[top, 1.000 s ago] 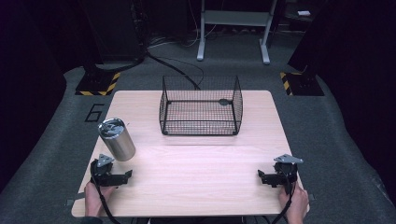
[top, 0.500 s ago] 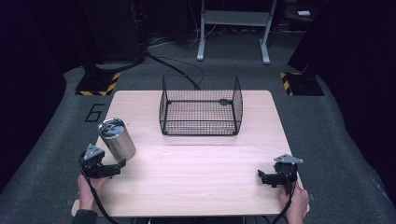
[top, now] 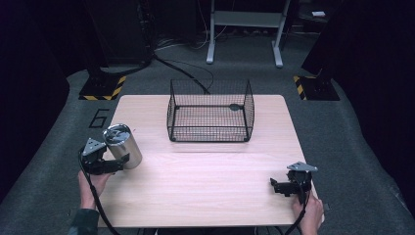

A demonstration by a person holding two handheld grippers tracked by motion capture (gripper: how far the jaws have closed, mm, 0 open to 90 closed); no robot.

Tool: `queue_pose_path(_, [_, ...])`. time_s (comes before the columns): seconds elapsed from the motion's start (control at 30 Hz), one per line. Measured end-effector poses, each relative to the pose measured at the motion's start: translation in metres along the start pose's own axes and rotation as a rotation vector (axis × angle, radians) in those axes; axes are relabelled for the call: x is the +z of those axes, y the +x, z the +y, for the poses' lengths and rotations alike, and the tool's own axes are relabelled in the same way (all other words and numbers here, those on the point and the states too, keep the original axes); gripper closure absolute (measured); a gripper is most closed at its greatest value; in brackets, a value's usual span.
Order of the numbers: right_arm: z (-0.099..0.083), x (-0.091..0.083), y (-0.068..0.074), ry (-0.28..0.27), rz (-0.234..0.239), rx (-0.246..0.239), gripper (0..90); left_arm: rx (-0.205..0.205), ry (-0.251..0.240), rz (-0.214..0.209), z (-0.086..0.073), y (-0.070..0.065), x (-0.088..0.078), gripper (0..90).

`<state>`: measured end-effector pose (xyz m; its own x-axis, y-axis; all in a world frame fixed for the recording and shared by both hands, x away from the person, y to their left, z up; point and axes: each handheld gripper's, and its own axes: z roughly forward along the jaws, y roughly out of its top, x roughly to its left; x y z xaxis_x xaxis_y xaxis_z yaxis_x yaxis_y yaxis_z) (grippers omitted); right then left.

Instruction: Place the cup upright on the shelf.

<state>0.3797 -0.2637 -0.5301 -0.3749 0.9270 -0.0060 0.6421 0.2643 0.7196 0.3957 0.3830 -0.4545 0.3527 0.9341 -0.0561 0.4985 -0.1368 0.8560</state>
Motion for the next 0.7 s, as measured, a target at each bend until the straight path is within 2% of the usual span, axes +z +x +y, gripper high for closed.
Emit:
queue_pose_path(0.5, [0.0, 0.0, 0.0, 0.001, 0.001, 0.0, 0.0, 0.015, -0.029, 0.014, 0.021, 0.001, 0.007, 0.0])
queue_pose_path(0.6, [0.0, 0.0, 0.0, 0.0, 0.0, 0.0, 0.0, 0.007, -0.033, 0.006, 0.024, 0.002, 0.009, 0.0])
queue_pose_path(0.7, [0.0, 0.0, 0.0, 0.001, 0.001, 0.0, 0.0, 0.01, -0.043, 0.02, 0.026, 0.002, 0.012, 0.0])
